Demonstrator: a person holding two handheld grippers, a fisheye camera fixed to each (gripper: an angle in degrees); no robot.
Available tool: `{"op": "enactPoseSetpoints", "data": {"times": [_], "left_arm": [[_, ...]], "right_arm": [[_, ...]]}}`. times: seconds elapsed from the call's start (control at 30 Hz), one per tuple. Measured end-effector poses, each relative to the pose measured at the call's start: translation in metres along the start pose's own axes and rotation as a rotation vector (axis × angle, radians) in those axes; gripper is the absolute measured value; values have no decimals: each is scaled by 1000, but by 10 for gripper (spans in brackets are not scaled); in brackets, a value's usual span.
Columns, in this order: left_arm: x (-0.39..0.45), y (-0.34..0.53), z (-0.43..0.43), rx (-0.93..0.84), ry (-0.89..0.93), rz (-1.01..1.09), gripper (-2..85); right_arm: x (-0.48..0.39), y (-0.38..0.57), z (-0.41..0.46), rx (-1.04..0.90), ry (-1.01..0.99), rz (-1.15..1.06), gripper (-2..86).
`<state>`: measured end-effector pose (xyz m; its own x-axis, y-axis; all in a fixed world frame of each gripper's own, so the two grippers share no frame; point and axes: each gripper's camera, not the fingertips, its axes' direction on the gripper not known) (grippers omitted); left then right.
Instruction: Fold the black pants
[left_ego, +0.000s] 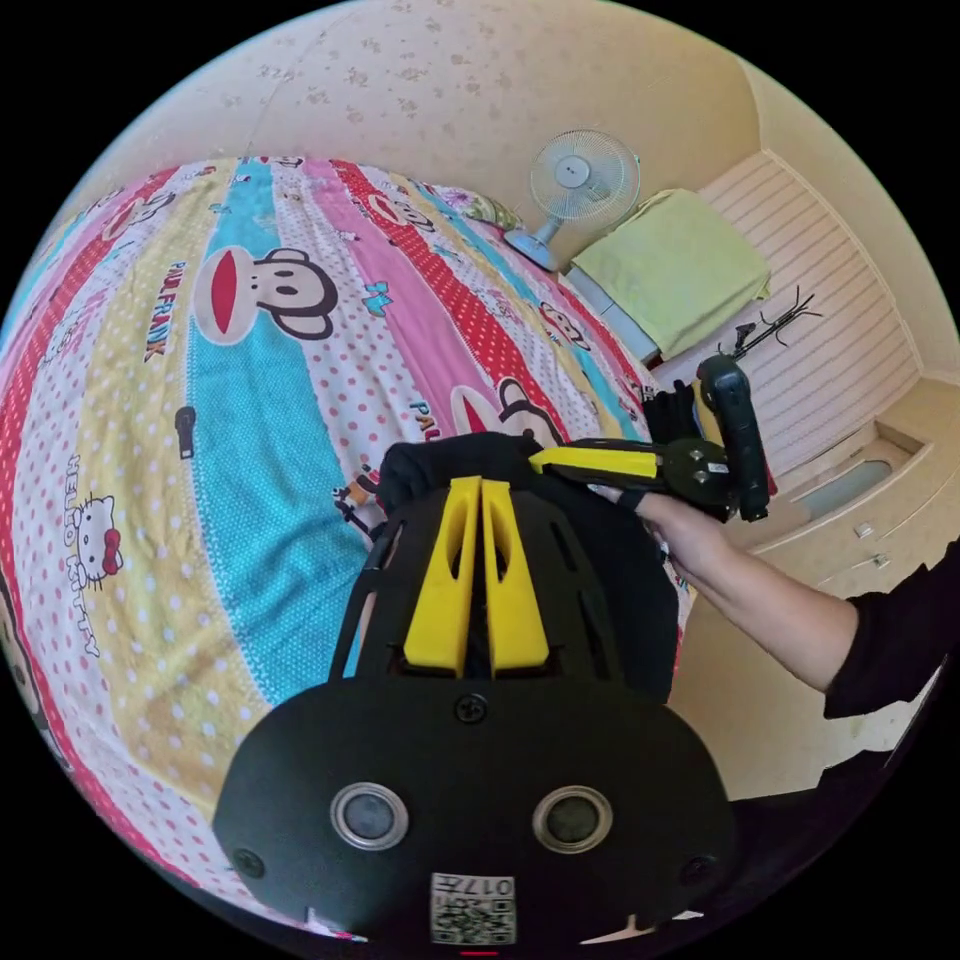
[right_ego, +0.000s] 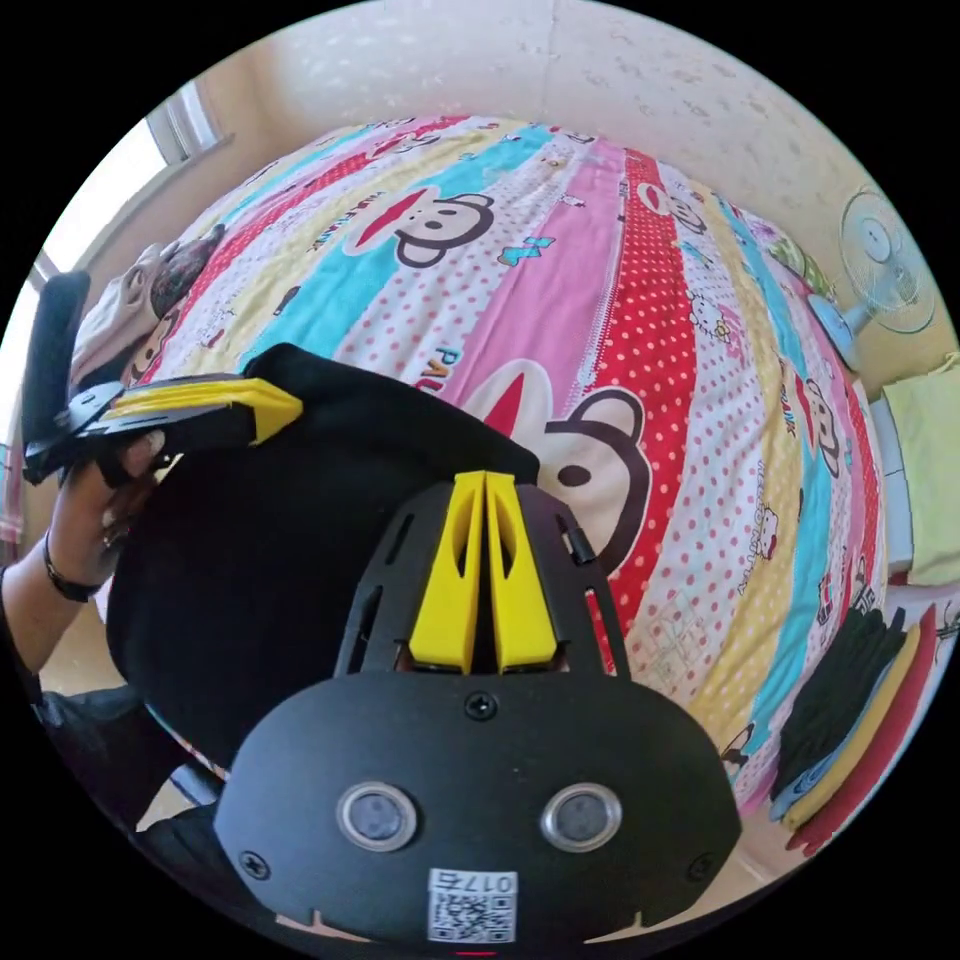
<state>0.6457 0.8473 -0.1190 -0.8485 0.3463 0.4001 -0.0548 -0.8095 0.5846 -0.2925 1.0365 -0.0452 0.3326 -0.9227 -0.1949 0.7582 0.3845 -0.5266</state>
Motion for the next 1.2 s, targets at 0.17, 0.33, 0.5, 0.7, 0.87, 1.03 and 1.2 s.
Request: {"op": "enactPoseSetpoints", "data": {"times": [0.17, 0.33, 0.5, 0.7, 0.87, 1.03, 1.2], "left_arm": [[2, -12, -4, 12, 54, -18, -10], [6, -17, -54, 155, 189, -50, -10], [6, -23, -2, -20, -43, 31, -10], [14, -26, -14, 1, -26, -13, -10], [44, -9, -80, 143, 136, -23, -10], [86, 19, -16, -100, -175, 90, -9], [68, 9, -33, -24, -52, -57, -5]], "right_arm": [[35, -23, -15, -94, -231, 152, 3], [46, -19, -82, 136, -295, 192, 3], [37, -14, 13, -59, -335, 134, 4], [81, -3, -13, 49, -535, 218, 5], [74, 47, -53, 162, -422, 229, 5], [60, 93, 3, 130, -331, 251, 12], [120, 122, 0, 219, -638, 390, 49]]}}
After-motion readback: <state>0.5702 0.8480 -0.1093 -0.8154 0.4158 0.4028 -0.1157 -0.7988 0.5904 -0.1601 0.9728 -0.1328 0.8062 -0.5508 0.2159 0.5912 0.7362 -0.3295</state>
